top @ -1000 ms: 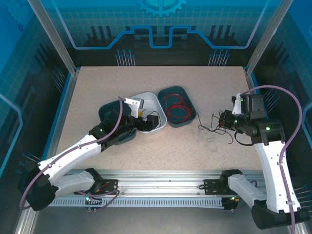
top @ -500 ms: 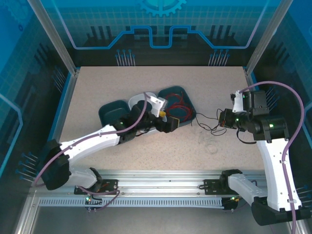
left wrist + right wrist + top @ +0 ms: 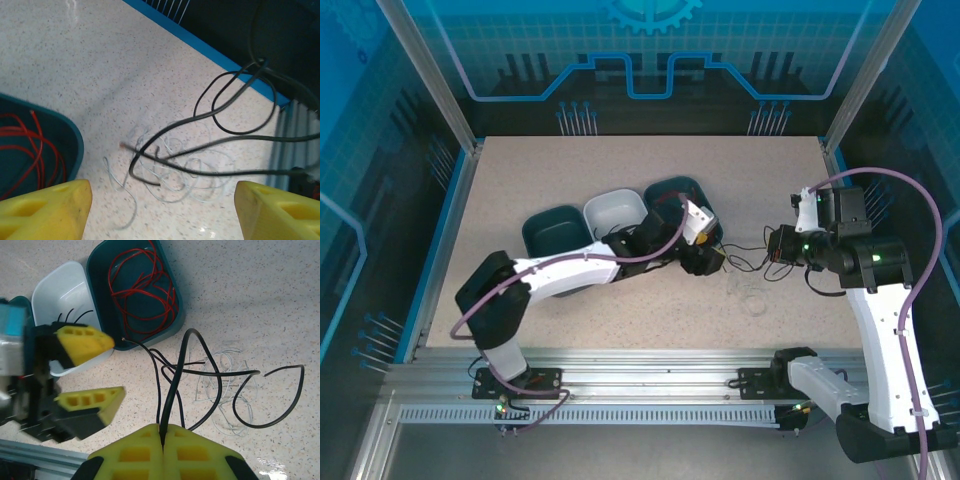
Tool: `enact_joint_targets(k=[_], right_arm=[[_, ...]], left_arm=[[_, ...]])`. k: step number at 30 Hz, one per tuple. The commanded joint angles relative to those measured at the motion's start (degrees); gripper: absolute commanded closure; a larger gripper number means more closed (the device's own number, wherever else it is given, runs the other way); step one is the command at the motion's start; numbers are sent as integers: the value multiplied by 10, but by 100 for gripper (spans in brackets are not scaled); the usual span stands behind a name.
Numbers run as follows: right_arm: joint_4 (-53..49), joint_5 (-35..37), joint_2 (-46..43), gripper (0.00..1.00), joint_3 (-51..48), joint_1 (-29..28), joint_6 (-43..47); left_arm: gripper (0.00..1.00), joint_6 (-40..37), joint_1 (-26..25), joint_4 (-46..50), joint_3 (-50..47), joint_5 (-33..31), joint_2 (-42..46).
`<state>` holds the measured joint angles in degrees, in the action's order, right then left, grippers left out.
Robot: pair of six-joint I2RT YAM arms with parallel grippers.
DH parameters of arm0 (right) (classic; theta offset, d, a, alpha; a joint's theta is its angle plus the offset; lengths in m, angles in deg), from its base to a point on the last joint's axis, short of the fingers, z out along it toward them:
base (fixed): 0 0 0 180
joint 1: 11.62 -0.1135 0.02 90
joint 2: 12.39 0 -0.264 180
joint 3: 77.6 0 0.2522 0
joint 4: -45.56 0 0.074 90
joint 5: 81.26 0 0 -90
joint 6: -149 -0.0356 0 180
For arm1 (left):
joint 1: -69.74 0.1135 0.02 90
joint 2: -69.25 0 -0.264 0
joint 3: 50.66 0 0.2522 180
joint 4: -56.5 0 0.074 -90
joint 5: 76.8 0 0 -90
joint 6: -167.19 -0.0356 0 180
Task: Untangle the cables
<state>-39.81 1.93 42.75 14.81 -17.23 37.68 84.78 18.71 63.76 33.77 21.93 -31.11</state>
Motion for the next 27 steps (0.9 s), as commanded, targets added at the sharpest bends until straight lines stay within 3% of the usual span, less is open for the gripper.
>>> enact_joint_targets(k=[1, 9, 17, 27], right_arm=[[-17, -18, -3, 98, -4, -8, 9], [-15, -22, -3, 98, -13, -9, 8], [-9, -24, -3, 98, -8, -9, 5], [-6, -33, -7, 98, -18, -11, 2]], left_arm=[[25, -92, -1, 10, 56, -9, -35], [27, -182, -1, 58, 148, 23, -102], [31, -226, -1, 99, 178, 107, -130], [35, -244, -8, 118, 239, 98, -179]])
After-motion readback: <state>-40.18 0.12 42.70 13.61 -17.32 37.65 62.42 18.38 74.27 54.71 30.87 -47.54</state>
